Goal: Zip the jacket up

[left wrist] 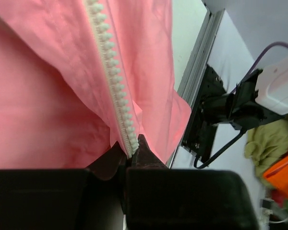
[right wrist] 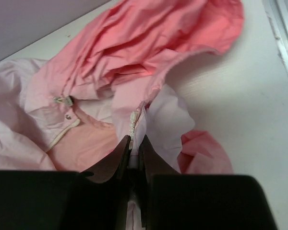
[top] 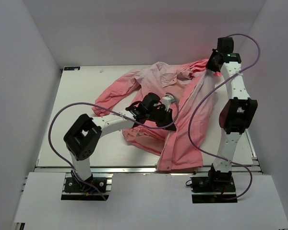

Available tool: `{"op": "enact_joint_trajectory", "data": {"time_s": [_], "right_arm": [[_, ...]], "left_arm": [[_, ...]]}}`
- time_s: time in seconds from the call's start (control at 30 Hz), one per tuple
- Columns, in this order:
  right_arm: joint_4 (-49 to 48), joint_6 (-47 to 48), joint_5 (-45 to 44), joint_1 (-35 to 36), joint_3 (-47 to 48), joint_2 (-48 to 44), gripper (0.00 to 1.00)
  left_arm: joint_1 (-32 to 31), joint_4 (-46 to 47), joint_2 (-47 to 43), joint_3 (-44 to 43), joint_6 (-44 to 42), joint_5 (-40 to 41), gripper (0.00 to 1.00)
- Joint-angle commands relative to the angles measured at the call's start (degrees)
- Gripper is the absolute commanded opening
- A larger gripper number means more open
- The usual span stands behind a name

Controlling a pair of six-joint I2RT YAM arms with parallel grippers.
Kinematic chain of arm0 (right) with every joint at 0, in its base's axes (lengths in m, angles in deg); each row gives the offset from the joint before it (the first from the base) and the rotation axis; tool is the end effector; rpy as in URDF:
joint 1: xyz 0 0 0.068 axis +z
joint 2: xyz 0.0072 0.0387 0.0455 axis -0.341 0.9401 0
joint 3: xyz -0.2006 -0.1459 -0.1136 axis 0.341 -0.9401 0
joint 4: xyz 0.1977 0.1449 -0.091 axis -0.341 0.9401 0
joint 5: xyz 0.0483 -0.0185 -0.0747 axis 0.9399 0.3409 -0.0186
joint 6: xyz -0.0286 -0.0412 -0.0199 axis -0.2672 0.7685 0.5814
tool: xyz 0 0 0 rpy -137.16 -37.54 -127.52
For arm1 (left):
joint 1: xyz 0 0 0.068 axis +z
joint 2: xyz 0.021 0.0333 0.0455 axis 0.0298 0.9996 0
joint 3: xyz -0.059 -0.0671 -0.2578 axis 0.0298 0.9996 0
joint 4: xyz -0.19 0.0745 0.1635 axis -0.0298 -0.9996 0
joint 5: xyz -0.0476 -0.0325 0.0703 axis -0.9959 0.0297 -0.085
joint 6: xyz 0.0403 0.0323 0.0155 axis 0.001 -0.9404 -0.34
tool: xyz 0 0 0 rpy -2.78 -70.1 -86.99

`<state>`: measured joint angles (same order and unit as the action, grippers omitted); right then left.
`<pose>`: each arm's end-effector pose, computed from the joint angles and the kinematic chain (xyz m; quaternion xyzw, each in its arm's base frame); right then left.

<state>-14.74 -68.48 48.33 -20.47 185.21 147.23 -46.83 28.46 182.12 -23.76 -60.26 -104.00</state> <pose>0.4860 -0.0082 0.3432 0.1930 0.8782 0.0312 0.4366 0.2567 -0.3205 0.2284 0.3151 0.7992 -0.4692 0.2046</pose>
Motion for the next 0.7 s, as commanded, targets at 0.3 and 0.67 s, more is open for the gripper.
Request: {"op": "enact_joint_trajectory", "data": {"time_s": [0.3,0.67], "right_arm": [[-10.57,7.76,-5.92,13.01,8.43,10.10,0.89],[-5.40,6.27,-13.31,17.66,-22.06,-21.19,0.89]], "left_arm": [[11.97,-7.69,-3.05,5.96,2.30,3.08,0.98],[12.23,-13.32,-3.77,-2.99,-0.70,15.49,0.98]]}}
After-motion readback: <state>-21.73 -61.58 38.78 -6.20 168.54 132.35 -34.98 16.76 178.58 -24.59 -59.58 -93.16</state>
